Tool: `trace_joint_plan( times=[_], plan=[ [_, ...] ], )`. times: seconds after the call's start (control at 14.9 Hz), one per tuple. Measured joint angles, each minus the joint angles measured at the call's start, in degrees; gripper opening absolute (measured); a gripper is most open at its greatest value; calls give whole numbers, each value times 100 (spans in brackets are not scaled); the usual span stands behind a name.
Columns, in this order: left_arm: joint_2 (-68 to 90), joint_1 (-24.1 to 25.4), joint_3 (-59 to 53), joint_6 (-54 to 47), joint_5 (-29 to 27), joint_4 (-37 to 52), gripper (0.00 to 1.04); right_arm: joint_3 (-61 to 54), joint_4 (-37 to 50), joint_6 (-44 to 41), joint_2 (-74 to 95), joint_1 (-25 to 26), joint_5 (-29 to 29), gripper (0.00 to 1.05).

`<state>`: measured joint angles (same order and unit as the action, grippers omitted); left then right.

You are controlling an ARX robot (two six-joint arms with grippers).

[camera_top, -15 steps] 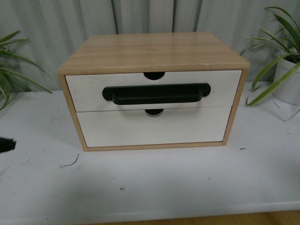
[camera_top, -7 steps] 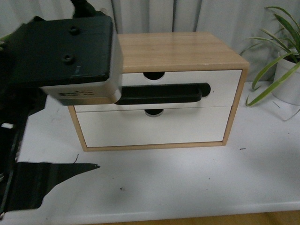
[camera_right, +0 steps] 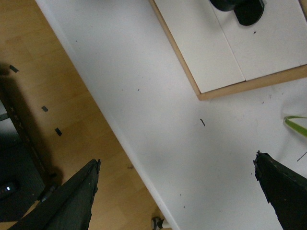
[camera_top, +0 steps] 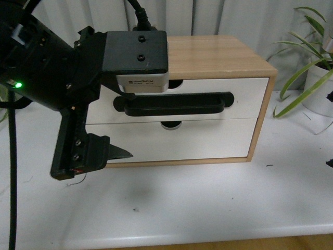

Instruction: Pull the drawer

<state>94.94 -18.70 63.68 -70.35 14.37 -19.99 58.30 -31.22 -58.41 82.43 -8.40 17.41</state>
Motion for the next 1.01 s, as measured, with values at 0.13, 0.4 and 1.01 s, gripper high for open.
trace_joint_plan(
  times=[0.13, 0.4, 1.01],
  plan=[
    [382, -44, 223, 72, -179, -9, 98, 317, -2, -39, 304, -129, 85, 98],
    [883, 9, 682, 175, -260, -22, 98, 339, -17, -48, 321, -280, 219, 98],
    [1357, 192, 1204, -317, -605, -404, 98, 776, -295, -282, 780, -354, 415, 98]
  ],
)
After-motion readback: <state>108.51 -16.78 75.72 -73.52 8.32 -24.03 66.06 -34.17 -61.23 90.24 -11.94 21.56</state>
